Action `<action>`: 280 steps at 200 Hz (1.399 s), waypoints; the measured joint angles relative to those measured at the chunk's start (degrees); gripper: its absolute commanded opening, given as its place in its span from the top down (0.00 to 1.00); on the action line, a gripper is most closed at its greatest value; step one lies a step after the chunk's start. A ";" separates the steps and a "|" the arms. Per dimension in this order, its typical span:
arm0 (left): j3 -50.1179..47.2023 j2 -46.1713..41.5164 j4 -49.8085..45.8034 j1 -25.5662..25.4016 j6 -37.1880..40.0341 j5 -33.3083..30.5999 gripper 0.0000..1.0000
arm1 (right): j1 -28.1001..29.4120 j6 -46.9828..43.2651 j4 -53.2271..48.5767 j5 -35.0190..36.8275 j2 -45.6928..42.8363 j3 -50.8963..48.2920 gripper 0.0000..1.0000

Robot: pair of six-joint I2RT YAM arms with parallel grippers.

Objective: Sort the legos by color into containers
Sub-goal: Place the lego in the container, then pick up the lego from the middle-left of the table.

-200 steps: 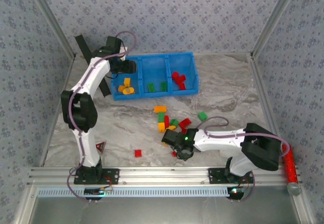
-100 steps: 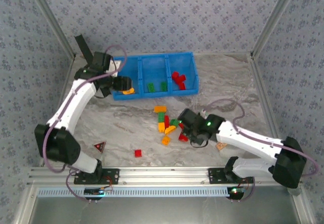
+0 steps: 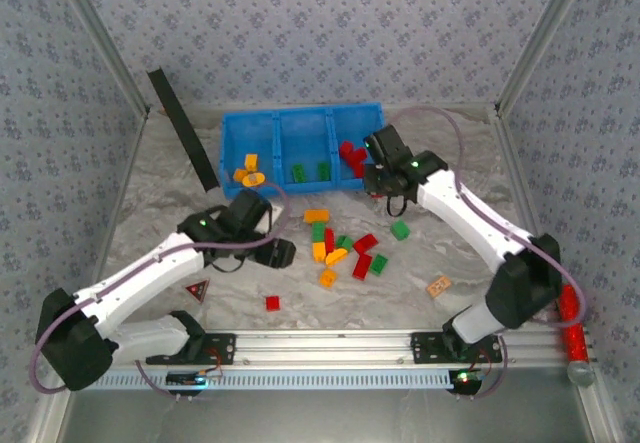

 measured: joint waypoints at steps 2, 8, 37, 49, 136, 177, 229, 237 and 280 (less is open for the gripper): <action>-0.24 0.00 0.26 -0.68 -0.55 -0.13 0.24 | -0.20 -0.68 0.39 -0.02 0.83 0.39 0.71; -0.72 0.04 0.90 -2.47 -1.75 -0.79 0.24 | -0.70 -2.32 1.49 0.04 3.04 1.62 0.71; -1.51 1.70 4.26 -9.57 -6.91 -3.39 0.23 | -2.16 -8.28 6.01 0.00 13.49 7.80 0.71; -1.53 3.63 5.62 -12.02 -8.55 -4.39 0.23 | -2.54 -9.99 7.17 -0.02 17.51 10.67 0.71; 7.34 22.36 7.93 -22.10 -11.21 -8.55 0.23 | -5.95 -15.15 10.10 -1.25 31.50 19.19 0.63; 12.52 28.70 7.48 -22.51 -9.97 -8.48 0.22 | -6.01 -16.15 10.01 -1.77 32.17 19.37 0.57; 16.24 35.26 5.07 -22.53 -8.35 -8.52 0.24 | -6.03 -17.40 9.94 -2.25 30.75 18.78 0.47; 16.76 36.11 4.50 -22.53 -8.31 -8.50 0.24 | -6.03 -17.46 9.81 -2.54 29.59 18.25 0.45; 17.49 38.58 3.98 -22.53 -8.37 -8.48 0.26 | -6.10 -18.12 8.92 -3.30 19.74 14.71 0.32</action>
